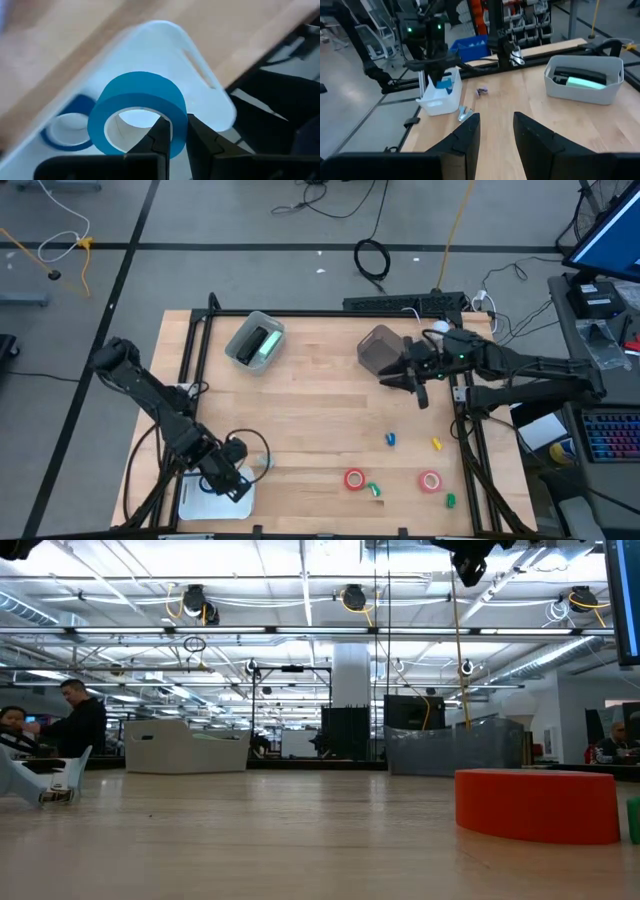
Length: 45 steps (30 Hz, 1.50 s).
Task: Pick and place Stapler, Stapler remover, tape
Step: Put the blue tape into the white bin
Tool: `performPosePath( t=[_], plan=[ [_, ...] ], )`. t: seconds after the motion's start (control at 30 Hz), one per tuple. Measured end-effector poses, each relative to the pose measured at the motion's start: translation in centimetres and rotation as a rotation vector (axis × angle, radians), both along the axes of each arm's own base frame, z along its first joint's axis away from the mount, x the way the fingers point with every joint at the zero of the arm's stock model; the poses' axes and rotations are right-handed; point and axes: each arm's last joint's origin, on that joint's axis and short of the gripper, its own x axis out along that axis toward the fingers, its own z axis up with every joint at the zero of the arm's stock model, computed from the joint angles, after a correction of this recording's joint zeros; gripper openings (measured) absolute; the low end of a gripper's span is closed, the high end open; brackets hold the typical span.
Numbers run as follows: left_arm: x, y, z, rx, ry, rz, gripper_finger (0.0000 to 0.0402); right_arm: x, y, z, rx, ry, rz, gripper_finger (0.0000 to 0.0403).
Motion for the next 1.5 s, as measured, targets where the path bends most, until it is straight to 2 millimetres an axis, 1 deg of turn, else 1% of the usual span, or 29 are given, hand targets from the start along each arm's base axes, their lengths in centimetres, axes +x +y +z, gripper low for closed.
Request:
performPosePath(
  t=[0.17,0.3,0.5,0.87,1.03,1.5],
  plan=[
    [0.3,-0.7,-0.8,0.012,0.009,-0.011,0.0034,-0.6,0.1,0.3,0.001,-0.014,-0.001,0.0112],
    [0.3,-0.8,-1.9,0.065,0.058,-0.030,0.0034,-0.6,0.1,0.3,0.001,-0.014,-0.001,0.0112],
    [0.8,-1.2,-3.3,0.110,0.075,-0.081,0.0034,-0.6,0.1,0.3,0.001,-0.014,-0.001,0.0112],
    [1.2,-1.6,-5.0,0.169,0.088,-0.163,0.0034,-0.6,0.1,0.3,0.001,-0.015,-0.001,0.0112],
    [1.2,-1.6,-5.4,0.187,0.104,-0.174,0.0034,-0.6,0.1,0.3,0.001,-0.015,-0.001,0.0112],
    [0.8,-1.4,-5.5,0.209,0.137,-0.217,0.0034,-0.6,0.1,0.3,0.020,-0.012,-0.002,0.0112]
  ],
)
